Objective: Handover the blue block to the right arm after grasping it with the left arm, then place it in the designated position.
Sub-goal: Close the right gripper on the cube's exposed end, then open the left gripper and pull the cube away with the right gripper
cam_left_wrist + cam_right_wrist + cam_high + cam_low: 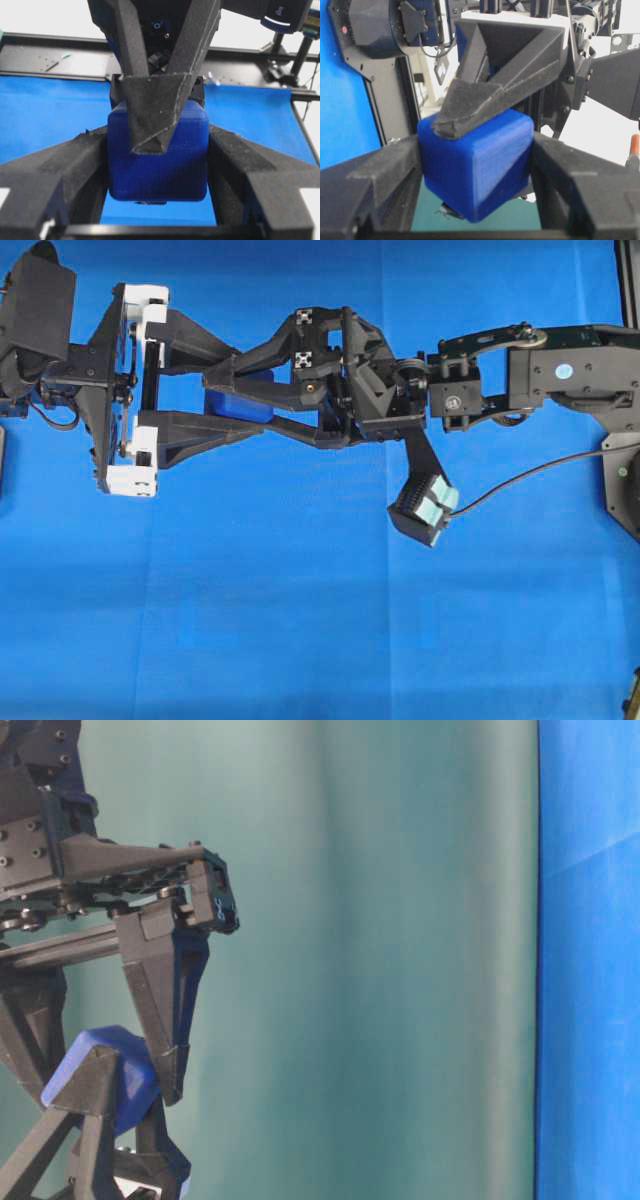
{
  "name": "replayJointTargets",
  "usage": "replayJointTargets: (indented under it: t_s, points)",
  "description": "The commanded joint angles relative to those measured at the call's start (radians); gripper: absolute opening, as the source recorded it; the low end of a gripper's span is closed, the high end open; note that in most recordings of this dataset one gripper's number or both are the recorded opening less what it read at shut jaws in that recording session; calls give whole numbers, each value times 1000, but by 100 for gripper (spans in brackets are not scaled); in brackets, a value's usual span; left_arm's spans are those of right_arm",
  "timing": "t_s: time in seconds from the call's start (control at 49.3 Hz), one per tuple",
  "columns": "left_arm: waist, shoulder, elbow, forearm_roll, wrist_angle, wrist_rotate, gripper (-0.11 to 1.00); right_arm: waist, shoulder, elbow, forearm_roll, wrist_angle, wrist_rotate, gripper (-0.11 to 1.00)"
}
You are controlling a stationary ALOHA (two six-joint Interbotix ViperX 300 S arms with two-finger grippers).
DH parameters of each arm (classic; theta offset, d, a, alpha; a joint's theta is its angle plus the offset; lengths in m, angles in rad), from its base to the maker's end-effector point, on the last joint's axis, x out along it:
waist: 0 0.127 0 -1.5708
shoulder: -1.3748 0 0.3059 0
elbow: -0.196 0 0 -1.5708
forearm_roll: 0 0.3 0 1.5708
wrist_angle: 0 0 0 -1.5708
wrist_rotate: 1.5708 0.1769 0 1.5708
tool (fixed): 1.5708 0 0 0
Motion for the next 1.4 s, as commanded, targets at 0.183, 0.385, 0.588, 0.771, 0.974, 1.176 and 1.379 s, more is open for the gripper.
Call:
replayJointTargets:
  t_s: [0.183, 0.385, 0.588, 0.771, 0.974, 1.176, 1.379]
  points:
    - [-2, -31, -12, 2, -6, -9, 49, -2, -20, -23, 3, 2, 5, 55]
    - [-2, -34, -11, 0, -9, -8, 86, -2, -23, -21, 3, 2, 6, 55]
    - [-2, -35, -9, 0, -9, -8, 93, -2, -25, -20, 5, 2, 6, 55]
    - [-2, -37, -8, 0, -9, -9, 93, -2, -25, -21, 5, 0, 6, 55]
    - [-2, -67, 14, 0, -5, -9, 93, -2, -64, 8, 5, 8, 14, 55]
    - [-3, -130, 57, 0, -3, -9, 93, -2, -161, 89, 5, 26, 54, 55]
    - [-2, -166, 77, 0, 6, -9, 93, 3, -264, 176, 5, 43, 104, 55]
